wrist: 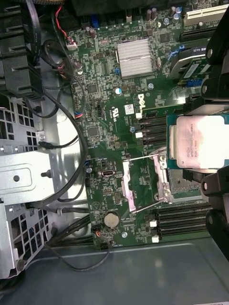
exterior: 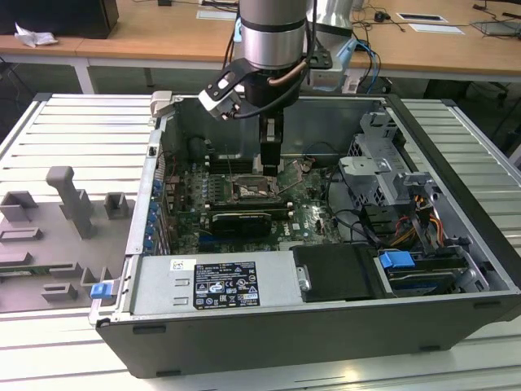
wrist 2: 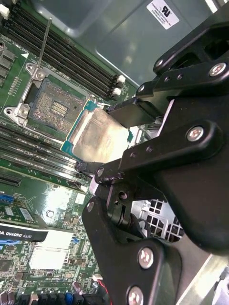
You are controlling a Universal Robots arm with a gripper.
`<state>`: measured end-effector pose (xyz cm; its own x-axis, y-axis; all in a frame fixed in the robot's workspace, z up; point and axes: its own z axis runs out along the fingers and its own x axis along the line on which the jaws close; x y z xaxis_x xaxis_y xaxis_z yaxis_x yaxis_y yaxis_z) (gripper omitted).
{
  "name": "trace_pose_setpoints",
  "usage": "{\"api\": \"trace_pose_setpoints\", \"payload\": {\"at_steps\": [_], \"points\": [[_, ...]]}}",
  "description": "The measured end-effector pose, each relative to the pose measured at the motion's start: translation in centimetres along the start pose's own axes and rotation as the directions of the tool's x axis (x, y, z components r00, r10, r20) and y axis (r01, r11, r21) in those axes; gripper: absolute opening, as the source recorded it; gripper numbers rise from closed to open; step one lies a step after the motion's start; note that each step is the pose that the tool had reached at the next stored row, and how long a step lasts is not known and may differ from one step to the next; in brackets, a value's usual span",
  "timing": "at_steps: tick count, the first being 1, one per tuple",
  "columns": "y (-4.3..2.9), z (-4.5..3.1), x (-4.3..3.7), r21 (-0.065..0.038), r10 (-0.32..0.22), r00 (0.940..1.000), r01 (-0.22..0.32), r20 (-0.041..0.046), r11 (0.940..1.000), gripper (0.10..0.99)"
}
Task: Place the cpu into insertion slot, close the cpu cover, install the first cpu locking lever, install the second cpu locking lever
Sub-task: 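Place the cpu into insertion slot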
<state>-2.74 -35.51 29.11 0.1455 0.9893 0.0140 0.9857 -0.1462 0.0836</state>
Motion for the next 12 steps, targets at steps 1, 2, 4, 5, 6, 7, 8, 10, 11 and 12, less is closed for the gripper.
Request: {"api": "trace_pose_setpoints", "payload": {"at_steps": [1,2,4,5,6,7,8,10,11,12], "points": [[-0.01,0.06,-0.01,0.000,0.000,1.0000,0.000,0.0006,1.0000,0.533],[-0.01,0.11,0.00,0.000,0.000,1.0000,0.000,0.0008,1.0000,0.533],[-0.03,0.27,-0.01,0.000,0.000,1.0000,0.000,0.0008,1.0000,0.533],[-0.03,0.31,-0.01,0.000,0.000,1.0000,0.000,0.0008,1.0000,0.533],[-0.03,0.35,-0.01,0.000,0.000,1.0000,0.000,0.0009,1.0000,0.533],[-0.04,0.40,-0.01,0.000,0.000,1.0000,0.000,0.0009,1.0000,0.533],[-0.04,0.45,-0.01,0.000,0.000,1.0000,0.000,0.0009,1.0000,0.533],[-0.05,0.57,-0.01,0.000,0.000,1.0000,0.000,0.0008,1.0000,0.533],[-0.05,0.61,-0.01,0.000,0.000,1.0000,0.000,0.0008,1.0000,0.533],[-0.06,0.66,-0.01,0.000,0.000,1.0000,0.000,0.0008,1.0000,0.533]]}}
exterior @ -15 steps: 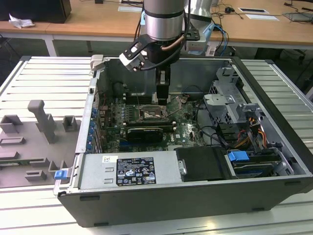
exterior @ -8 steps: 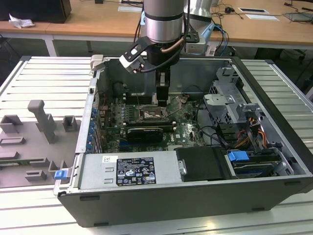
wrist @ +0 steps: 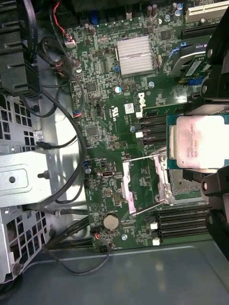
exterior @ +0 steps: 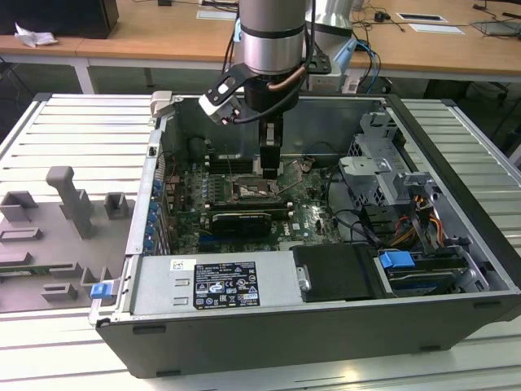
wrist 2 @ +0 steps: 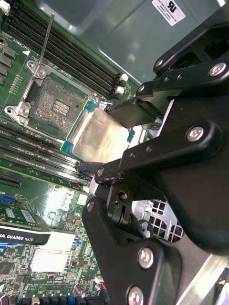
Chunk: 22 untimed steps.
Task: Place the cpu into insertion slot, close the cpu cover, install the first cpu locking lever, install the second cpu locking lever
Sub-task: 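Place the cpu into insertion slot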
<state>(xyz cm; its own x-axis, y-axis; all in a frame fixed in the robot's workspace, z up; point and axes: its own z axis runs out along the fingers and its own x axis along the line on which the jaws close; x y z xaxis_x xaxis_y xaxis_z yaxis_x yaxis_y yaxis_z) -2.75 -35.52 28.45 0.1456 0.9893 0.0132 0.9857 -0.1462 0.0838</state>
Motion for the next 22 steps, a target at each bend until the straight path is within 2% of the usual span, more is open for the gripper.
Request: {"api": "trace_pose_setpoints", "payload": {"at_steps": [22], "points": [[-0.10,1.17,-0.02,0.000,0.000,1.0000,0.000,0.0001,1.0000,0.533]]}}
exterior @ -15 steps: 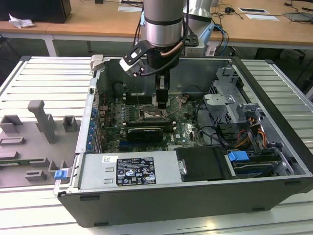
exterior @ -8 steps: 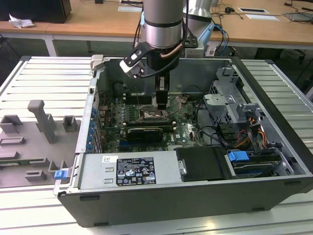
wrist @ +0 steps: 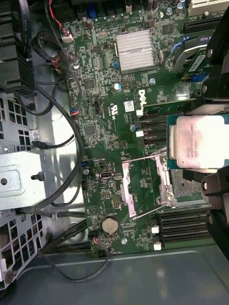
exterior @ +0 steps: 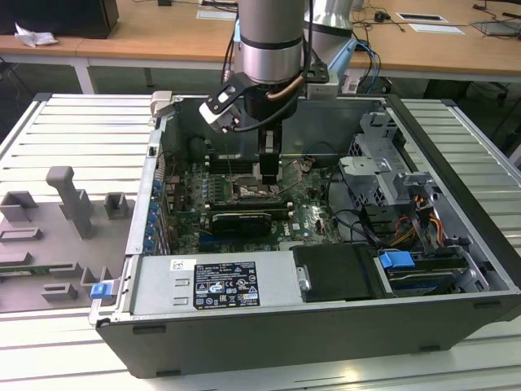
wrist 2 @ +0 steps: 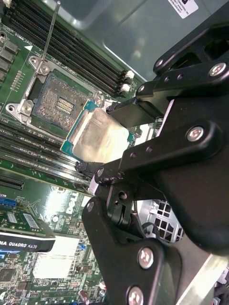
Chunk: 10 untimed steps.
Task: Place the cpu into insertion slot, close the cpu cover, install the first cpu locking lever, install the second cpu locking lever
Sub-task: 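Place the cpu into insertion slot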
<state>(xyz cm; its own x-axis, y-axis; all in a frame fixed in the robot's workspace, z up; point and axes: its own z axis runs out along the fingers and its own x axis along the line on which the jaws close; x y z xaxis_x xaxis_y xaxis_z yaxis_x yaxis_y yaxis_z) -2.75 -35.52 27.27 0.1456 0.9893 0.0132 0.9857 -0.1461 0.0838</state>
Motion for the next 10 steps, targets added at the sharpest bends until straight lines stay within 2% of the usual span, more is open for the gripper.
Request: {"api": "trace_pose_setpoints", "payload": {"at_steps": [10], "points": [[-0.04,0.42,-0.01,0.000,0.000,1.0000,0.000,0.0000,1.0000,0.533]]}}
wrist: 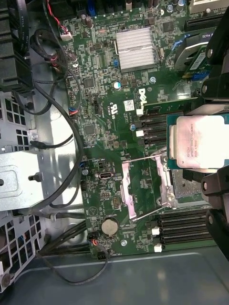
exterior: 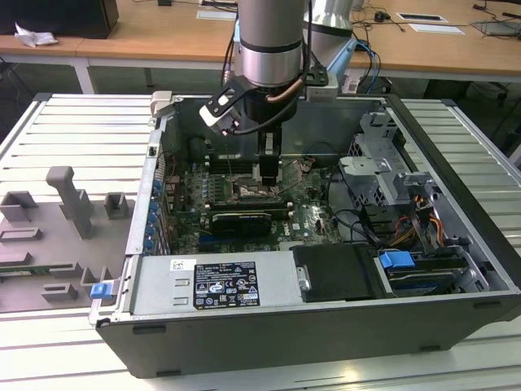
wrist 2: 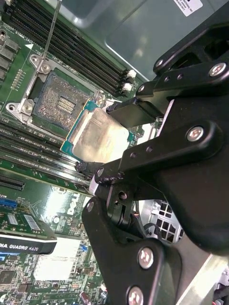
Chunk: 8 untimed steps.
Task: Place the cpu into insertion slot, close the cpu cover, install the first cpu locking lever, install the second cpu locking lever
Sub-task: 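Place the cpu into insertion slot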
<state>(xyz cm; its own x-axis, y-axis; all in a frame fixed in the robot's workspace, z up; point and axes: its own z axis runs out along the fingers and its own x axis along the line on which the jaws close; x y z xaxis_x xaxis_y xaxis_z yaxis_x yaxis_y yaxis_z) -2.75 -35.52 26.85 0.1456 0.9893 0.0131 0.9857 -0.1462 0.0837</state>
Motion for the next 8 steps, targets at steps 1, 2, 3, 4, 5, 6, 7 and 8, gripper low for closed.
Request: {"api": "trace_pose_setpoints", "payload": {"at_steps": [1,2,3,4,5,6,7,8], "points": [[0.00,0.03,0.00,0.000,0.000,1.0000,0.000,0.0000,1.0000,0.533],[-0.01,0.08,0.00,0.000,0.000,1.0000,0.000,0.0000,1.0000,0.533],[-0.01,0.16,0.00,0.000,0.000,1.0000,0.000,-0.0001,1.0000,0.533],[-0.02,0.22,0.00,0.000,0.000,1.0000,0.000,0.0000,1.0000,0.533],[-0.02,0.30,0.00,0.000,0.000,1.0000,0.000,-0.0001,1.0000,0.533],[-0.03,0.33,0.00,0.000,0.000,1.0000,0.000,-0.0001,1.0000,0.533],[-0.03,0.37,0.00,0.000,0.000,1.0000,0.000,-0.0002,1.0000,0.533],[-0.04,0.44,0.00,0.000,0.000,1.0000,0.000,-0.0001,1.0000,0.533]]}}
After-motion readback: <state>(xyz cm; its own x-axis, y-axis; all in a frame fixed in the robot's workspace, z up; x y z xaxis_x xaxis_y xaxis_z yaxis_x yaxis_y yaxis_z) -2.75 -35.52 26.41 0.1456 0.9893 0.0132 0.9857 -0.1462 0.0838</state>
